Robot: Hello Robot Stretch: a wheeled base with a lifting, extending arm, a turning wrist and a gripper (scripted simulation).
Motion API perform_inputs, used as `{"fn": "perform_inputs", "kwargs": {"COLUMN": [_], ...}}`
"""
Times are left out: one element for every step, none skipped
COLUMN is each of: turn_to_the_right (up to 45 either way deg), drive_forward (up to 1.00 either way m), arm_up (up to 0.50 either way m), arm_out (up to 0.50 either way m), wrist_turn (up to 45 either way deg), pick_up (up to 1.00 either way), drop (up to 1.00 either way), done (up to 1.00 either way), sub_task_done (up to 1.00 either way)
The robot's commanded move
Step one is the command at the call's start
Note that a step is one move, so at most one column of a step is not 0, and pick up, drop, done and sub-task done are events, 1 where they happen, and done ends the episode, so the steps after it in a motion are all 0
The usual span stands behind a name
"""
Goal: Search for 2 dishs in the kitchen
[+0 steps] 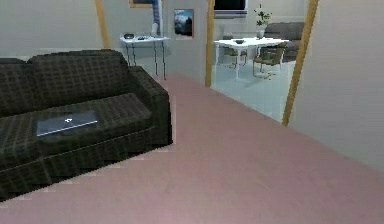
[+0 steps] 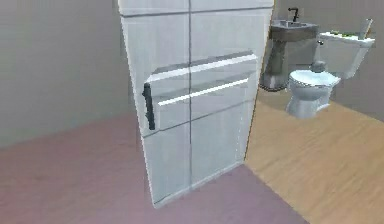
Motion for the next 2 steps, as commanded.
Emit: {"fn": "perform_inputs", "kwargs": {"turn_to_the_right": [9.0,0.0], "drive_forward": [0.0,1.0], "arm_up": [0.0,0.0], "arm_out": [0.0,0.0], "wrist_turn": [0.0,0.0], "pick_up": [0.0,0.0], "drop": [0.0,0.0], "done": [0.0,0.0], "sub_task_done": [0.0,0.0]}}
